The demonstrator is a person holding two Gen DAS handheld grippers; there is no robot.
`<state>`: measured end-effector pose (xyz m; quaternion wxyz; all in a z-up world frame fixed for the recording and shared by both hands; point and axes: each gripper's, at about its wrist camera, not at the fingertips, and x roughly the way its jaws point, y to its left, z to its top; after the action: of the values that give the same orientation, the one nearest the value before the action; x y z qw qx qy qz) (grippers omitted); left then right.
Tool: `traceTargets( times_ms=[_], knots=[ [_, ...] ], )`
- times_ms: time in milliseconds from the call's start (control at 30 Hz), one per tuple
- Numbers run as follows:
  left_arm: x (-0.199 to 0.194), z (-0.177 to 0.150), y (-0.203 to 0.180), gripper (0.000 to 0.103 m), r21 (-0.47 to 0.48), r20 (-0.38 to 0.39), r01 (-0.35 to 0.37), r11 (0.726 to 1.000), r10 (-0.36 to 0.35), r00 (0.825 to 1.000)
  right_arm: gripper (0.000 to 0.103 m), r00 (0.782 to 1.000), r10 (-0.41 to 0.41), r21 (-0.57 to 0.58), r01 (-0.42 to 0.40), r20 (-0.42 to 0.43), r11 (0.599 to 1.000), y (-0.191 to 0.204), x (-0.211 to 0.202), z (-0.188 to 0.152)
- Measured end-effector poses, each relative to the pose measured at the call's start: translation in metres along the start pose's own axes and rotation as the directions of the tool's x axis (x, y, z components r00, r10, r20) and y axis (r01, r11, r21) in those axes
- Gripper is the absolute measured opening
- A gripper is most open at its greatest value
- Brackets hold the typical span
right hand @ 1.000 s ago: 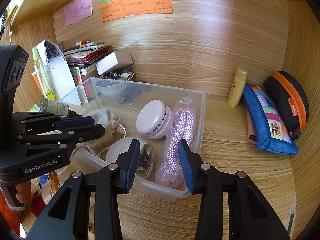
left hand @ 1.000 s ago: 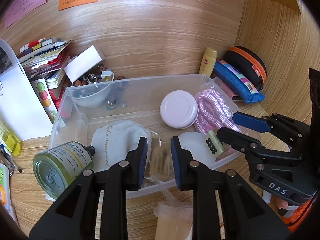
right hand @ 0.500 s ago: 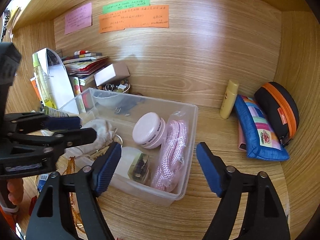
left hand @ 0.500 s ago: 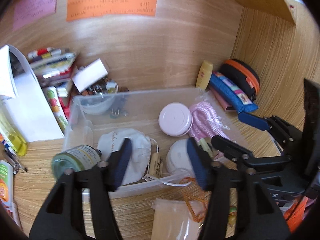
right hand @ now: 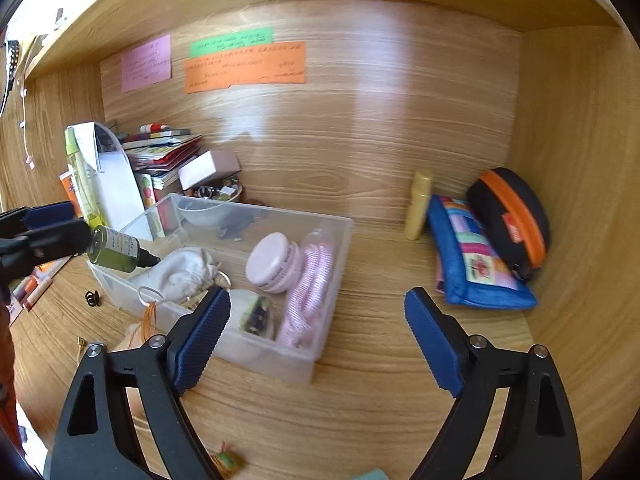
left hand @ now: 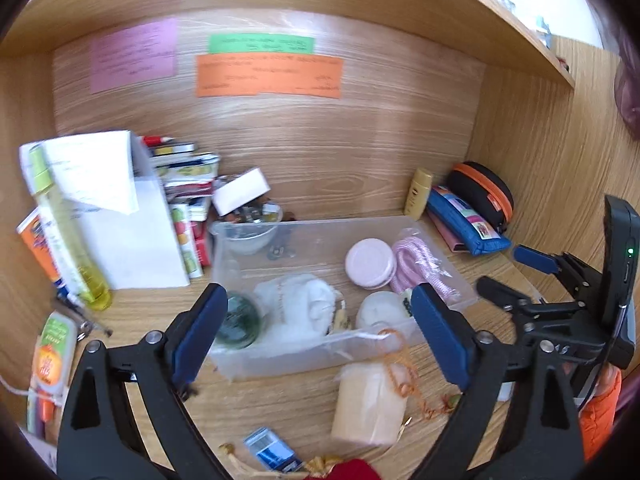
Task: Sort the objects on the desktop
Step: 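Move the left gripper to the red velvet pouch and the right to the mint roll-on bottle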
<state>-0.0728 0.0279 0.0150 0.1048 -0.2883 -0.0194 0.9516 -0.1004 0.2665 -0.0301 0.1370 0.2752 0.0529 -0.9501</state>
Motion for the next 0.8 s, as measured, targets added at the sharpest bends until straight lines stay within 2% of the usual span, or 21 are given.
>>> traceTargets(
  times_ms=[167, 367, 633, 800],
  knots=[
    [-0.014, -0.019, 0.014, 0.094, -0.020, -0.015, -0.051, 0.998, 0.051, 0.999, 0.089, 1.000, -0.022, 0.029, 0.023, -0.020, 0.999, -0.012, -0.013, -0.013],
    [-0.023, -0.046, 0.026, 0.094, -0.057, -0.065, -0.069, 0.996, 0.065, 0.996, 0.089, 0.997, -0.044, 0.047, 0.046, -0.056, 0.998, -0.020, -0.022, -0.033],
    [-0.021, -0.084, 0.034, 0.094, -0.113, -0.165, -0.076, 0.991, 0.057, 0.985, 0.089, 0.990, -0.076, 0.043, 0.082, -0.117, 0.996, -0.028, -0.029, -0.064],
    [-0.012, -0.108, 0.029, 0.094, -0.132, -0.249, -0.068, 0.989, 0.033, 0.968, 0.089, 0.982, -0.080, 0.034, 0.087, -0.171, 0.996, -0.031, -0.027, -0.084]
  ],
)
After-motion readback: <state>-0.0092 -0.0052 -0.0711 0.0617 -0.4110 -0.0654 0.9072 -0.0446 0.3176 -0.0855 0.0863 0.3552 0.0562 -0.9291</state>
